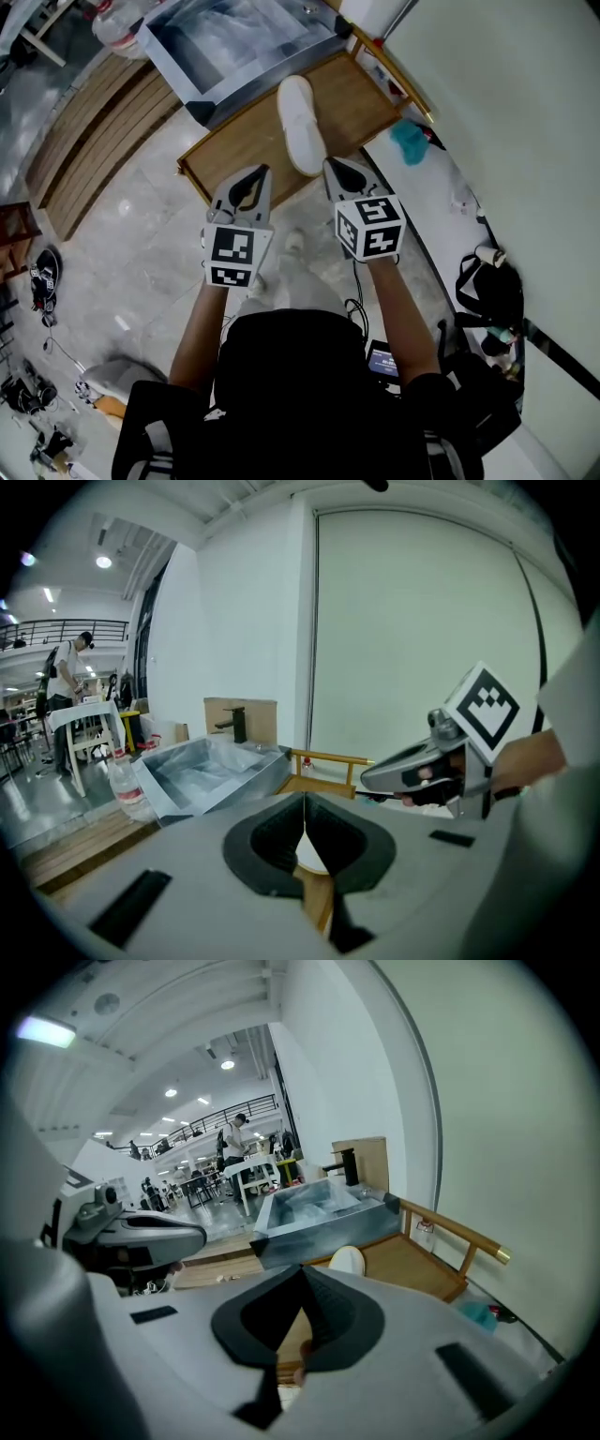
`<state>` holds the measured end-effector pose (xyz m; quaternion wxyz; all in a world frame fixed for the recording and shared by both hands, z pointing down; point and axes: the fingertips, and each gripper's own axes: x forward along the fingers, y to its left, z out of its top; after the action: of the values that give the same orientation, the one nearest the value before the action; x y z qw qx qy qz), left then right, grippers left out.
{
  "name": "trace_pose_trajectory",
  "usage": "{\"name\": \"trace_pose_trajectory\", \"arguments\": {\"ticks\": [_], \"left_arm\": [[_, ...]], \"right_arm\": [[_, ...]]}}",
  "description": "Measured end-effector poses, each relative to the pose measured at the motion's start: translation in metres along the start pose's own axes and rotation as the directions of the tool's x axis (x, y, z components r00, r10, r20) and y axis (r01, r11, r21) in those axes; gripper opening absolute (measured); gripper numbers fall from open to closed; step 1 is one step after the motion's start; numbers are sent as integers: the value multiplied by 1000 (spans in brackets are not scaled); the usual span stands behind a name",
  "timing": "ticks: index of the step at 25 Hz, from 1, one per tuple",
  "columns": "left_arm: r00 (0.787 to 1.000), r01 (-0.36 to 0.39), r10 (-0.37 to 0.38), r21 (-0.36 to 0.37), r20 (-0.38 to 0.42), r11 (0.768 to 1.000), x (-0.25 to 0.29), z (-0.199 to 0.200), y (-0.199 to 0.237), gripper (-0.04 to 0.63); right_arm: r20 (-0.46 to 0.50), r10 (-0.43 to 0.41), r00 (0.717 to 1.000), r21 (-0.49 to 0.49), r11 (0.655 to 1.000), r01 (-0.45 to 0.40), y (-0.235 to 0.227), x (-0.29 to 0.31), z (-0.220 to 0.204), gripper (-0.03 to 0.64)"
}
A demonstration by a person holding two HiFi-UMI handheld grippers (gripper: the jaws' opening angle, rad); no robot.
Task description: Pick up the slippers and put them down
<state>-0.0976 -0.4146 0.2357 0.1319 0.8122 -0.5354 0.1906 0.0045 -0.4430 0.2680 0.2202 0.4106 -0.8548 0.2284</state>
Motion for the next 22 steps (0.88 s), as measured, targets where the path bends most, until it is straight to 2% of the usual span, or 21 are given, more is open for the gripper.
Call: {"name": "trace_pose_trajectory", "arguments": {"ticks": [11,22], "left_arm": [[996,-37,31,-64,-82,997,30,-52,28,6],[989,-77,63,-98,-134,992,42,-89,45,6]], "right_arm": [[-184,47,982,-39,998,-55,-15,77,-53,-3],[-340,-53,939,-158,988,-1,-38,131,-98,-3]]}}
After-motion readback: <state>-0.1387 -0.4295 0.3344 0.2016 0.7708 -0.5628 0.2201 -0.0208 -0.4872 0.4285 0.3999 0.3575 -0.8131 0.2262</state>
